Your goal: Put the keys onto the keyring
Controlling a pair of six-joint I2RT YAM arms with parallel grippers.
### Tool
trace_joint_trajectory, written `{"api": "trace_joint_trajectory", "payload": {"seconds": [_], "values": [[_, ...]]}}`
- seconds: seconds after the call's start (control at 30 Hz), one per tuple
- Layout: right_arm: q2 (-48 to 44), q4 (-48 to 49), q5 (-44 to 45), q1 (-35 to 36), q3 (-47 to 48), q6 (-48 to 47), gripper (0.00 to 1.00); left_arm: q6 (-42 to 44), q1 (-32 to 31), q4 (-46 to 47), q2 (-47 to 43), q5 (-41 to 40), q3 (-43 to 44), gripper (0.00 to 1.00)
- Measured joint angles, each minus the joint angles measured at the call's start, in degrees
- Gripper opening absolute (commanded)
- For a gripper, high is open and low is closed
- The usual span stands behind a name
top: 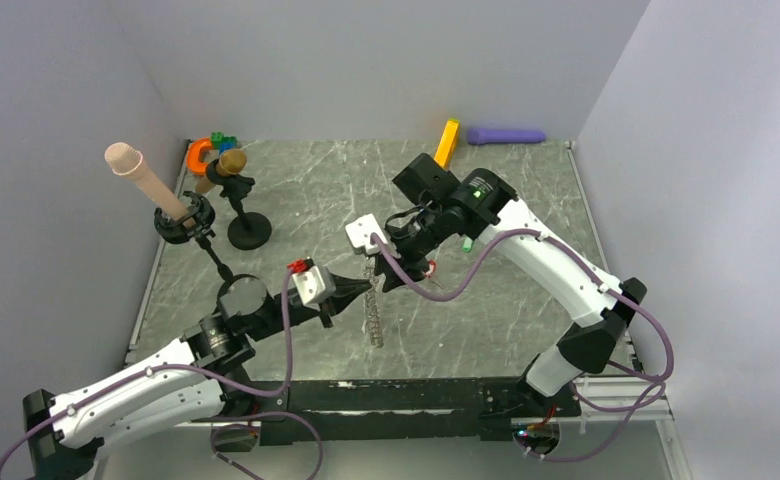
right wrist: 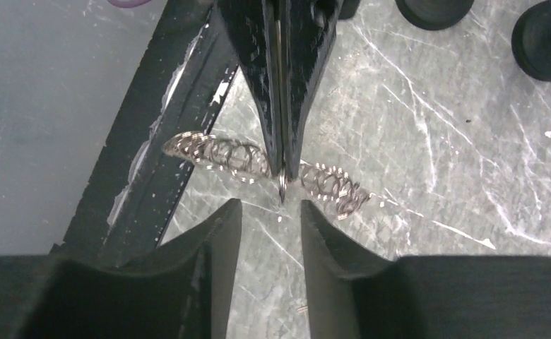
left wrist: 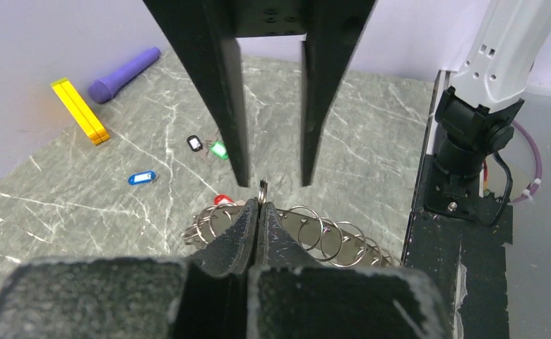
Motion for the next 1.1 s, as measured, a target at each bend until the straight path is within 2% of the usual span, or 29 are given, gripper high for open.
{"api": "trace_joint_trajectory", "payload": {"seconds": [0.1,0.33,0.53,0.73,1.03,1.1], "values": [[-0.8,1.5,-3.6,-2.3,-2.3,1.8,0.46,-1.0,0.0,2.8,-3.2,-0.8,-3.4,0.00],[-2.6,6.5,-15.7,-12.6,-7.3,4.3,0.45,-4.2,0.0,13.2,-5.8,-2.0,-9.0,0.00],[-2.8,12.2,-22.1,-12.4,-8.4,8.4,0.43,-5.9,0.0,22.3,-3.4,-3.0,-10.9,0.00],[-2.8,16.1,-25.0,-12.2,-8.4,11.8,0.37,-6.1,0.0,29.0,-1.0,-3.9,-11.2,0.00],[-2.8,17.4,-26.4,-11.8,-8.9,13.2,0.29,-6.4,0.0,33.9,0.8,-4.0,-11.2,0.00],[-2.8,17.4,-26.8,-11.6,-8.9,13.2,0.25,-6.8,0.0,34.7,1.4,-4.0,-11.2,0.00]]}}
